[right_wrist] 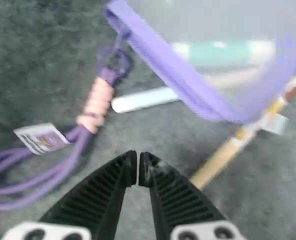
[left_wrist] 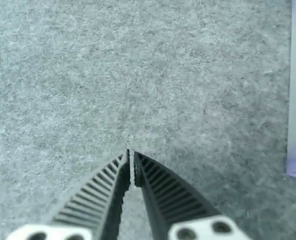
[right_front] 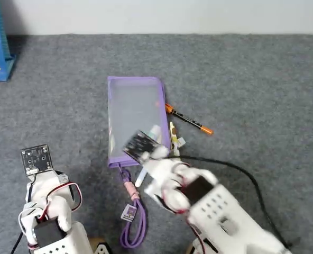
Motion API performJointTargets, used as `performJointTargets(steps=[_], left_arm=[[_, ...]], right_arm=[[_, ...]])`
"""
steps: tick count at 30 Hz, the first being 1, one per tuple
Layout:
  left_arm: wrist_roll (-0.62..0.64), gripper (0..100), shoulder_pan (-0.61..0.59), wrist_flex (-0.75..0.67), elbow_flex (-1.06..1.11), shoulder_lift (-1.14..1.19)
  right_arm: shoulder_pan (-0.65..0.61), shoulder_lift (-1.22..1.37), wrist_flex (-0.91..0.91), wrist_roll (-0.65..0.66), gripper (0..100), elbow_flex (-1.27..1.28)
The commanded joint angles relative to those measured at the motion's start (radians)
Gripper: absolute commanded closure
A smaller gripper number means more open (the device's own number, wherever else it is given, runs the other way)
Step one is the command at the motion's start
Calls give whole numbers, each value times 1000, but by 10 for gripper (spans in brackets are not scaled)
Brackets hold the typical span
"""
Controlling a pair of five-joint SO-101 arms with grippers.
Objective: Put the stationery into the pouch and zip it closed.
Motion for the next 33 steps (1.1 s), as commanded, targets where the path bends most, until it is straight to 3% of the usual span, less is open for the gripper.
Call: performJointTargets(steps=[1, 9, 17, 31, 33], left_arm=[[-11, 987, -8, -31, -33, -15], [-57, 987, -8, -31, -31, -15], [-57, 987, -8, -31, -31, -15], [-57, 987, -8, -46, -16, -15], [-57, 987, -8, -55, -5, -15]], right_arm=[[-67, 199, -61, -66, 950, -120], [-140, 522, -88, -172, 864, -284], [-229, 690, -88, -226, 865, -396], [-226, 828, -156, -229, 868, -436], [-226, 829, -140, -224, 906, -439]])
